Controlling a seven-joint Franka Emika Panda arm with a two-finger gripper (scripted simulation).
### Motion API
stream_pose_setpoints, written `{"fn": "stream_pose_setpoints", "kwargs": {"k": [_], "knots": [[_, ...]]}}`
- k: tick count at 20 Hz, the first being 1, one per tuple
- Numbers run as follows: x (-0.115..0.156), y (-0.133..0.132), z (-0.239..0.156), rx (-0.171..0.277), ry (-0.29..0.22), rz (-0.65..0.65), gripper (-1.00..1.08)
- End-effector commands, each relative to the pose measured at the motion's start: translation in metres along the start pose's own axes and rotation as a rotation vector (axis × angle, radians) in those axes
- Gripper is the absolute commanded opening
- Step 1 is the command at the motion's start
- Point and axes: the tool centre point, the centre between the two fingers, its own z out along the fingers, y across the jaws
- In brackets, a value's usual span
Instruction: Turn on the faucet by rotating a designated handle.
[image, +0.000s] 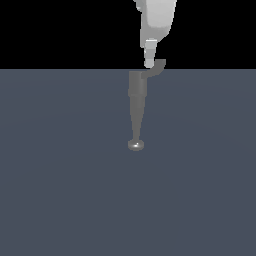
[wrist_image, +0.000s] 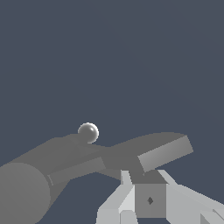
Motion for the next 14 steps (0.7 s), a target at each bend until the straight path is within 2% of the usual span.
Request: {"fn": "stream_pose_setpoints", "kwargs": {"k": [1,14], "knots": [[0.011,-0.005,0.0,0.0,0.0,0.01,-1.0],[0.051,-0.034,0.002,-0.002,0.001,0.025,-1.0]]}}
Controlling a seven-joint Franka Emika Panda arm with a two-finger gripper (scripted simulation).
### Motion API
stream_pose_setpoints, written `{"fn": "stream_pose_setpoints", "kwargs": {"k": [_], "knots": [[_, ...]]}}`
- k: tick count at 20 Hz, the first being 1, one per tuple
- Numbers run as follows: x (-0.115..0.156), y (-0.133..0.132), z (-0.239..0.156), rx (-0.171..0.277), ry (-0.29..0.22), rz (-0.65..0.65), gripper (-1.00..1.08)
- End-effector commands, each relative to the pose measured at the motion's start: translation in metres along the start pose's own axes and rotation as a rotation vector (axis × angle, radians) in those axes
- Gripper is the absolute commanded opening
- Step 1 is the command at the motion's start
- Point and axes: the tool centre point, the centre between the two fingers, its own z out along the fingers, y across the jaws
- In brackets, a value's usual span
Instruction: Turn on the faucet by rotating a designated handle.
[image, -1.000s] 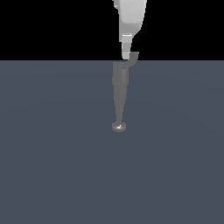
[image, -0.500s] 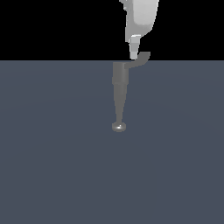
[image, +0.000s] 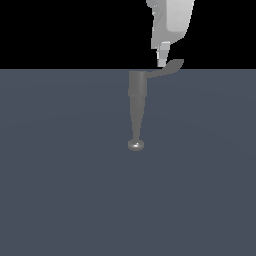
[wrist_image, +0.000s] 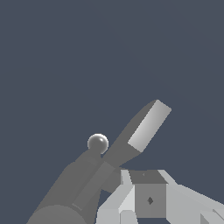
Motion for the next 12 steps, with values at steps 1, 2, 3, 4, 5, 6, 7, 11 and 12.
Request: {"fn": "stream_pose_setpoints", "kwargs": {"k": [1,2,3,4,5,6,7,11,12], "knots": [[0.02,-0.005,0.002,0.0,0.002,0.025,-1.0],[0.023,-0.007,0.002,-0.001,0.002,0.026,-1.0],[0.026,-0.009,0.002,-0.001,0.002,0.027,-1.0],[0.029,-0.011,0.002,-0.001,0.002,0.028,-1.0],[0.032,-0.013,0.002,-0.001,0.002,0.029,-1.0],[0.035,-0.015,0.002,-0.001,0.002,0.031,-1.0],[0.038,-0.017,0.002,-0.002,0.002,0.032,-1.0],[0.049,-0.025,0.002,-0.002,0.002,0.036,-1.0],[0.049,-0.025,0.002,-0.002,0.002,0.036,-1.0]]}}
